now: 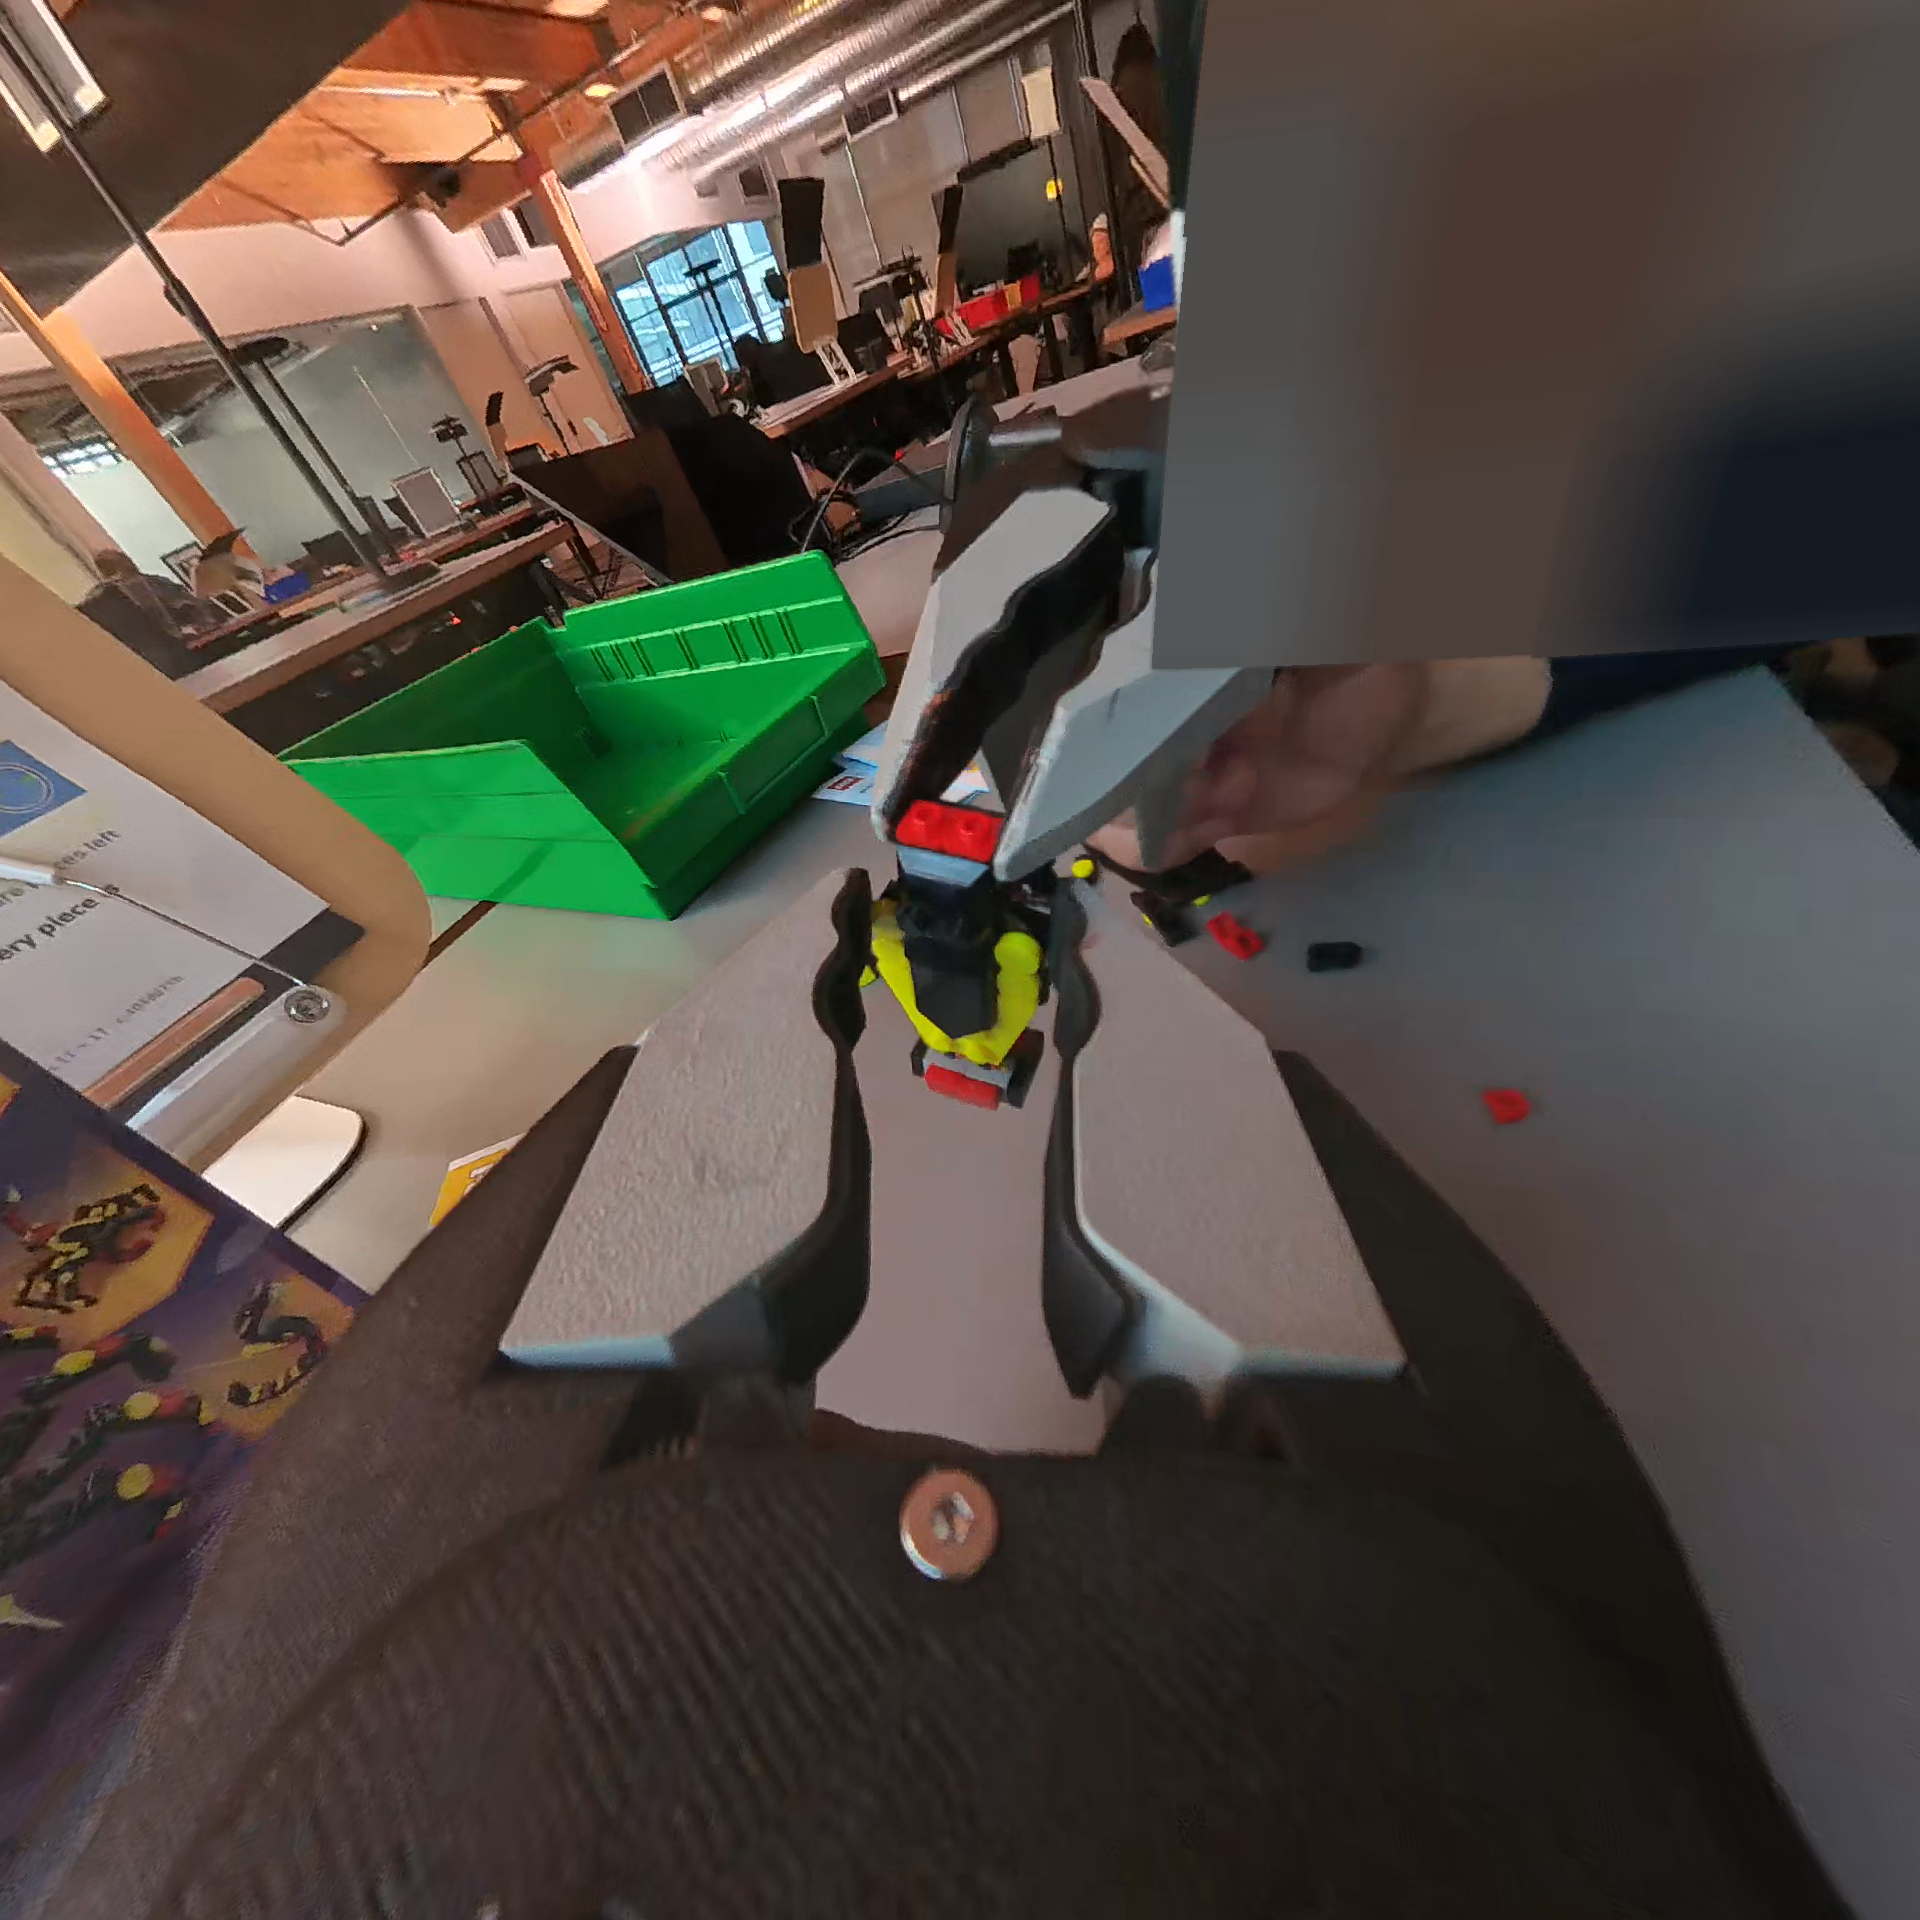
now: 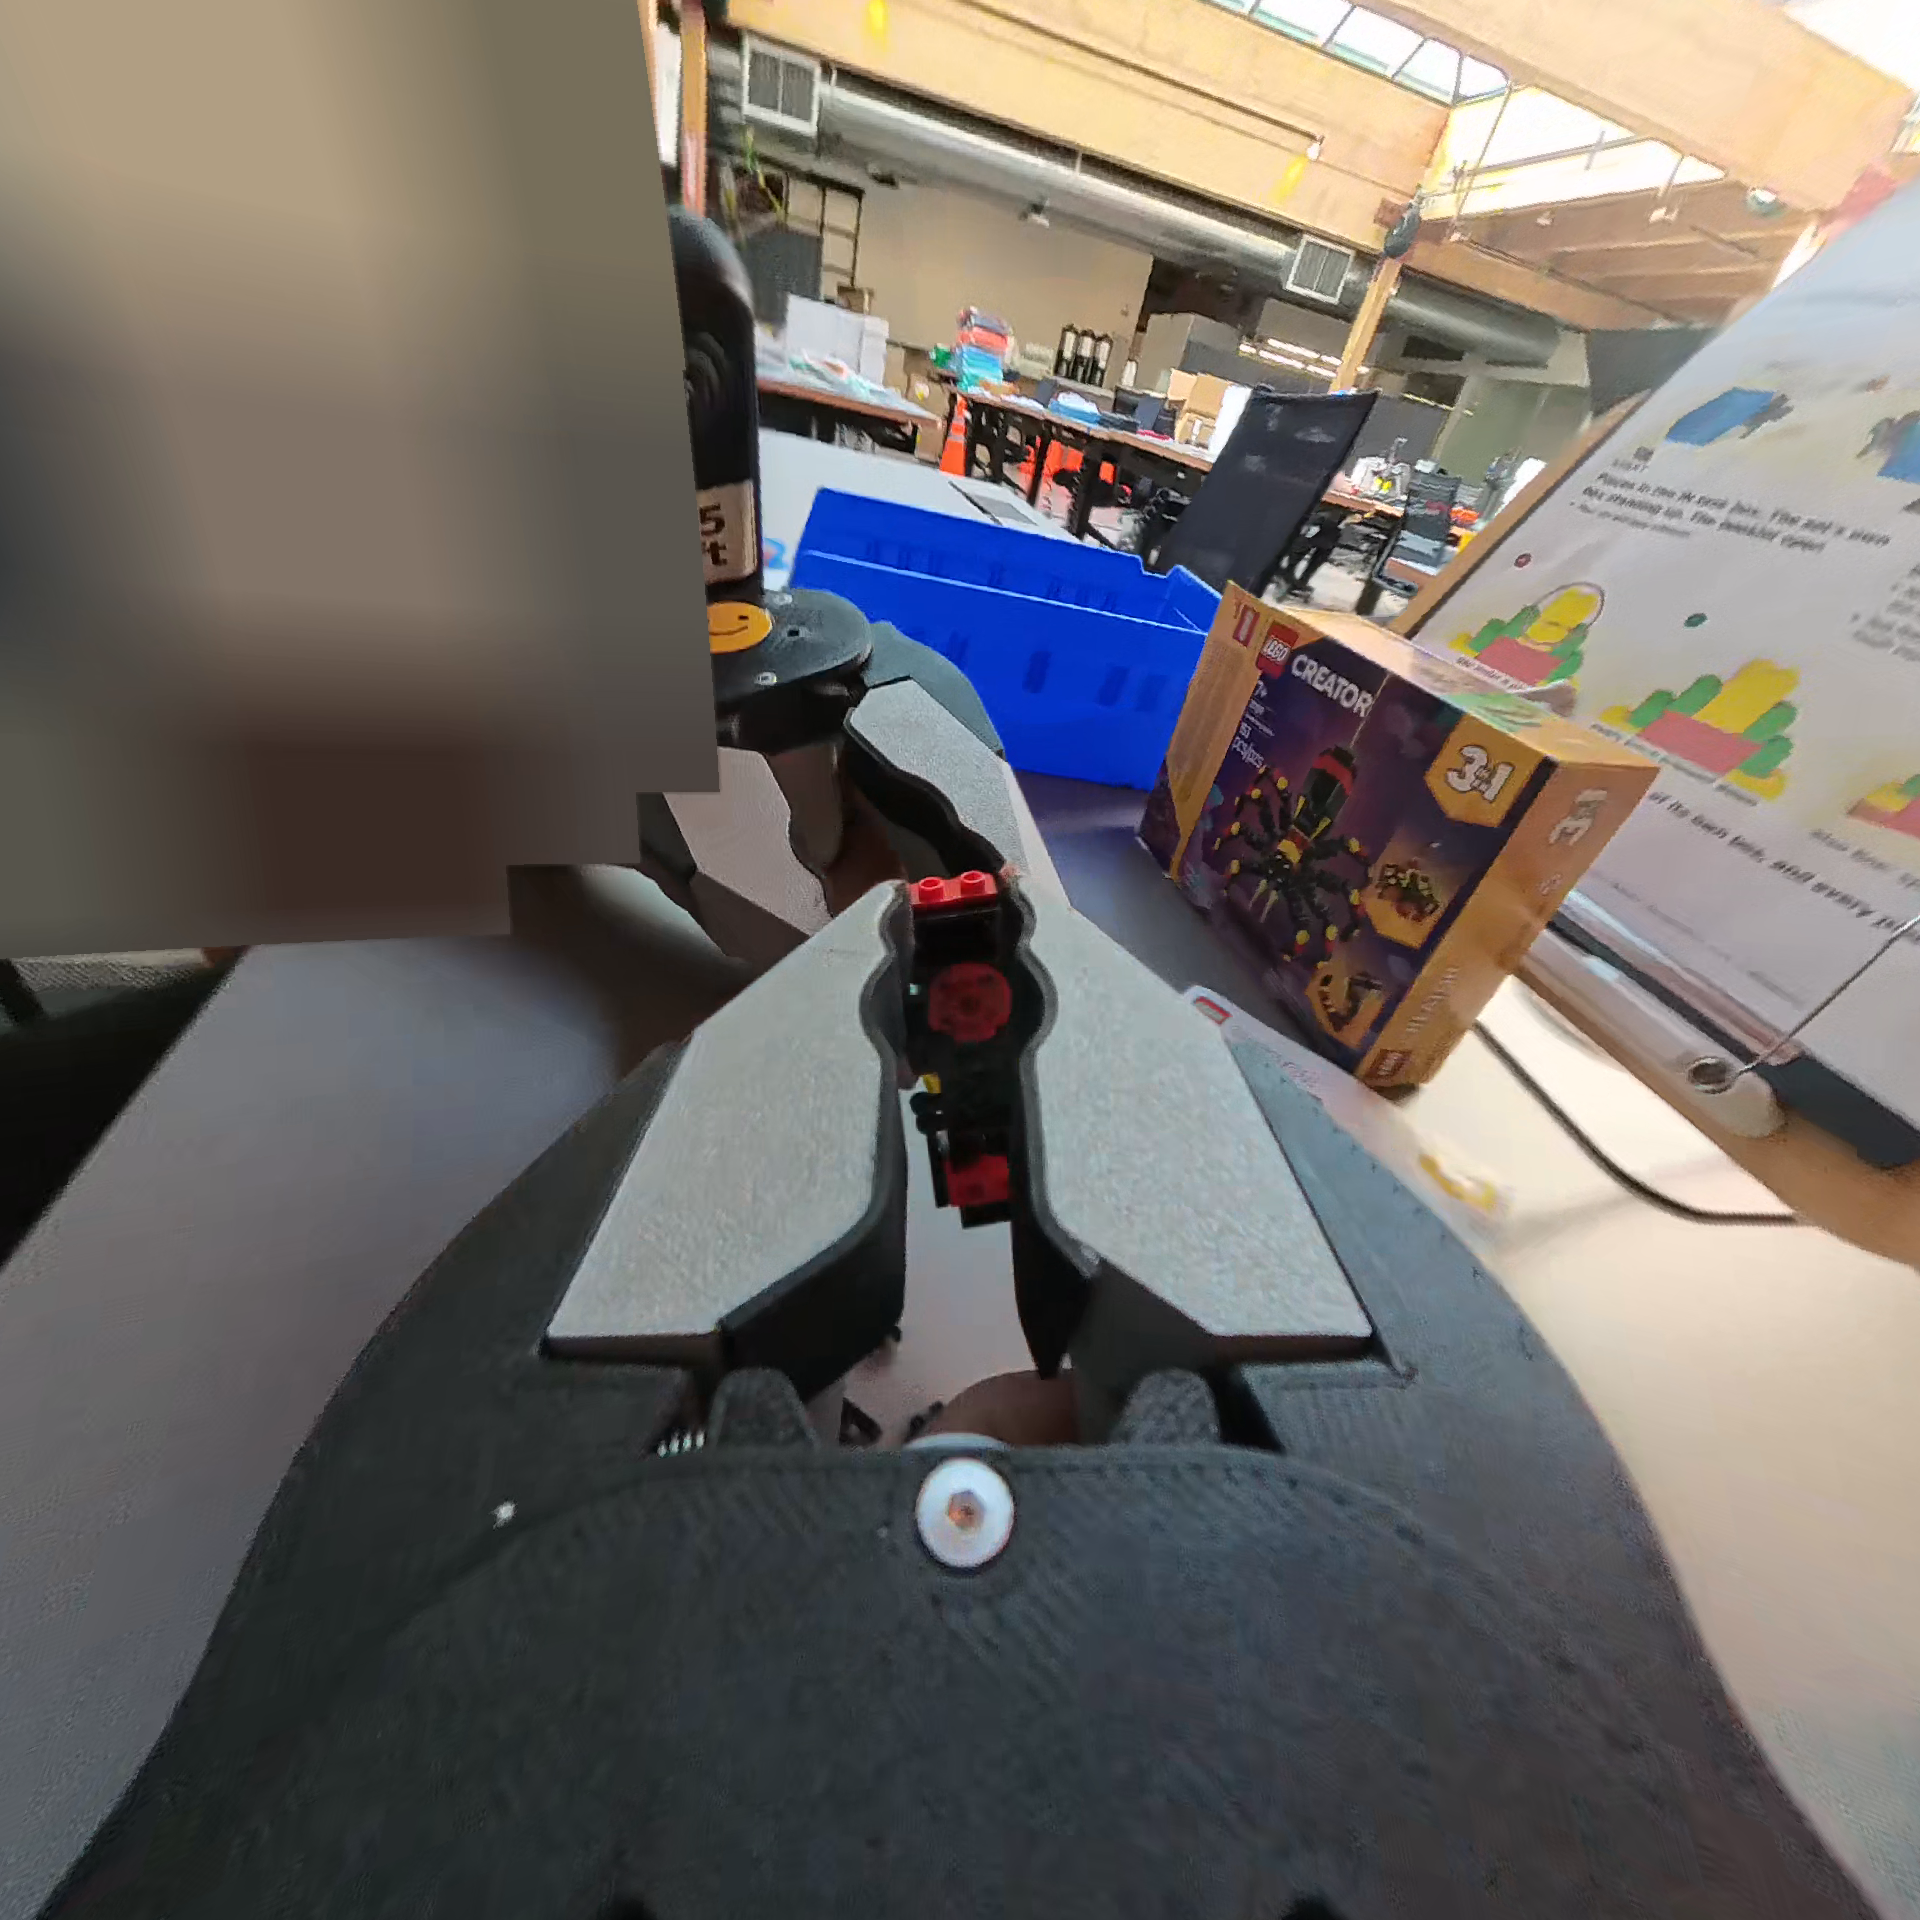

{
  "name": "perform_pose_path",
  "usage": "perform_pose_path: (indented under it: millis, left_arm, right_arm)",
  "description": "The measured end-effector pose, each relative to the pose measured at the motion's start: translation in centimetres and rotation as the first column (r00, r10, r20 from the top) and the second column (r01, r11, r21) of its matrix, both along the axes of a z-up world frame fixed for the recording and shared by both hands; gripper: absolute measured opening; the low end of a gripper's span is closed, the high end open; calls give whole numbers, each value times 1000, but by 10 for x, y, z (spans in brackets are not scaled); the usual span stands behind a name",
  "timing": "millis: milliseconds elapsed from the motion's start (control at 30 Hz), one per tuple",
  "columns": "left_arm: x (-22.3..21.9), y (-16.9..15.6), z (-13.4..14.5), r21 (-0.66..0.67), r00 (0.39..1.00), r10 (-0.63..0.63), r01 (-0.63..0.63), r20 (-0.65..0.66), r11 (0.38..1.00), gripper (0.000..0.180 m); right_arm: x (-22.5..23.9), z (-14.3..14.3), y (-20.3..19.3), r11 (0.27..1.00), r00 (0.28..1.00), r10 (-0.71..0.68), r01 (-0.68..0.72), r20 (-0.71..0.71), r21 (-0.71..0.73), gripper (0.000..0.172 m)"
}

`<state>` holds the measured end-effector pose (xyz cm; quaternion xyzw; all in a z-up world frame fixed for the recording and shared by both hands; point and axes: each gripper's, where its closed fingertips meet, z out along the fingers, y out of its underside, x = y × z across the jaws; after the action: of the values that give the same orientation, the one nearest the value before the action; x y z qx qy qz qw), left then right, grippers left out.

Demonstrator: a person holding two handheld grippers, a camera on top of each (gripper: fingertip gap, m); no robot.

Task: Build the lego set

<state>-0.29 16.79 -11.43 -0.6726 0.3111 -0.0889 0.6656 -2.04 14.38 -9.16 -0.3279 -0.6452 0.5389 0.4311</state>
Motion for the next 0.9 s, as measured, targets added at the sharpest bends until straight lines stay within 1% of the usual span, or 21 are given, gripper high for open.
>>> perform_pose_path:
  millis: [67,133,167,233,300,367,400,467,567,733,767,800,833,900]
  left_arm:
    - [-2,1,3,-20,999,-3,4,46,1000,32]
    - [-3,0,12,-35,991,-11,16,131,999,32]
    - [-4,2,13,-53,989,0,8,150,999,32]
    - [-7,4,15,-70,985,21,-9,173,998,32]
    - [-8,5,17,-125,965,20,13,261,992,33]
    - [-7,5,21,-188,925,11,66,380,980,33]
    - [-6,5,24,-199,912,10,79,410,977,33]
    - [-6,5,26,-219,889,13,99,457,971,33]
    - [-8,4,29,-249,859,27,118,512,961,33]
    - [-11,4,29,-283,813,43,152,580,947,32]
    - [-10,2,25,-307,805,37,182,592,934,32]
    - [-10,1,20,-322,800,44,189,598,928,32]
    - [-11,2,15,-337,797,60,184,601,923,32]
    - [-12,5,11,-347,796,69,182,601,920,32]
  right_arm:
    - [-1,4,4,989,999,39,-37,8,-143,13]
    - [-1,12,8,937,995,97,-91,1,-339,12]
    - [-3,14,10,909,994,111,-102,1,-403,13]
    - [-5,16,13,855,991,132,-117,-6,-504,12]
    - [-6,18,17,805,989,148,-131,-17,-579,12]
    - [-6,22,20,766,986,160,-150,-41,-625,12]
    - [-6,24,21,758,986,159,-154,-49,-634,12]
    - [-7,27,21,750,987,148,-148,-55,-644,12]
    - [-9,29,22,762,992,115,-122,-53,-636,12]
    - [-13,30,24,741,994,94,-104,-51,-663,11]
    - [-9,41,39,710,993,24,-100,-118,-697,0]
    - [-3,52,61,656,984,-54,-93,-170,-749,0]
    - [3,57,74,623,981,-61,-106,-183,-775,0]
    - [9,54,87,603,986,-21,-117,-162,-789,0]
